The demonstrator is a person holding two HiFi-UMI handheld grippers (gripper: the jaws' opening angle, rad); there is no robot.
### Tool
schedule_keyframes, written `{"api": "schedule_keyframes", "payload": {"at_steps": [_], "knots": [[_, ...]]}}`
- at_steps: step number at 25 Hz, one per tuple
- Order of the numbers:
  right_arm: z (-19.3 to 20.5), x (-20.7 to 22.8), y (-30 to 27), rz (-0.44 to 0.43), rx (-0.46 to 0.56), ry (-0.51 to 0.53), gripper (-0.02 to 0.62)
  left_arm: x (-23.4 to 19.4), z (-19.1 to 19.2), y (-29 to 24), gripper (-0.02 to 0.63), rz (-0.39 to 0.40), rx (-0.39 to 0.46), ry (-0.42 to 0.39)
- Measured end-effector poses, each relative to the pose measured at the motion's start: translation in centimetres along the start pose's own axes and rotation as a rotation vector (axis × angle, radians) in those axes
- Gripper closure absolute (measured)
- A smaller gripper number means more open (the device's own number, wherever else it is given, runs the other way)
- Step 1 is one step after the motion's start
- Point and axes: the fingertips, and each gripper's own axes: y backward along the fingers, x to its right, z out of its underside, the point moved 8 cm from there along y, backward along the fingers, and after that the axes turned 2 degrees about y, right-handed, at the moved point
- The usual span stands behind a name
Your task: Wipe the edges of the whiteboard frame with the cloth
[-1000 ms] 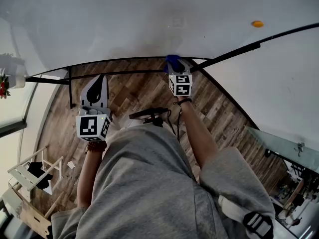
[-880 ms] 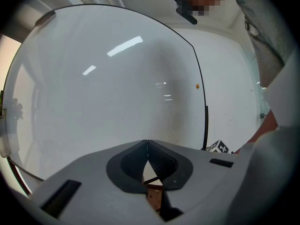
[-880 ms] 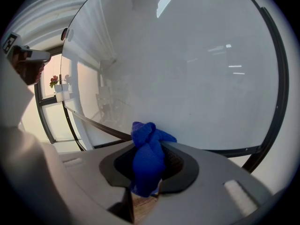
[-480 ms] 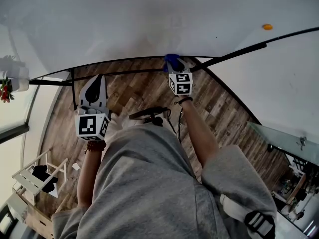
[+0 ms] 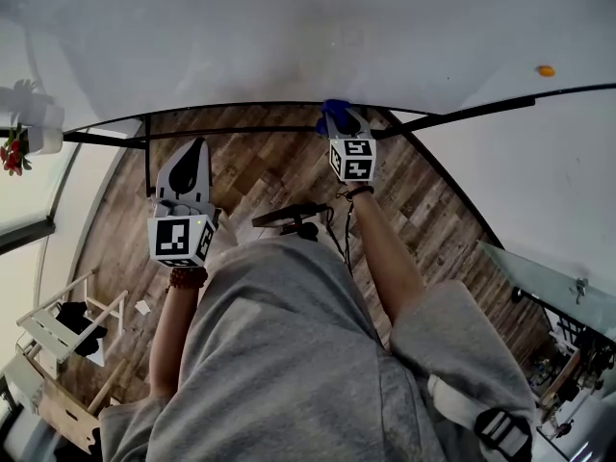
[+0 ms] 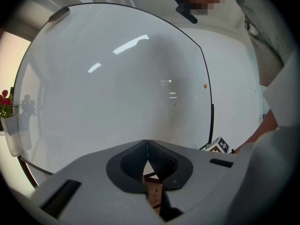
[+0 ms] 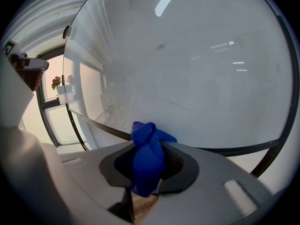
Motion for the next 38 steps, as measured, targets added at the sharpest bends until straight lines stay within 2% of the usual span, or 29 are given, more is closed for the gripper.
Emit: {"api": "schedule_keyframes", "payload": {"at_steps": [18,38], "knots": [[-0.7,-4.5,-1.9,-0.047,-0.018,-0.023,0.492,-3.9,0.2,0.2,0.597,-0.029,0.012,0.024],[-1.9,-11.0,-4.4,-0.097,-0.066,-0.037,0.492,-9.5,1.0,2.8,0.597,-0.073,0.012,0.077]]}}
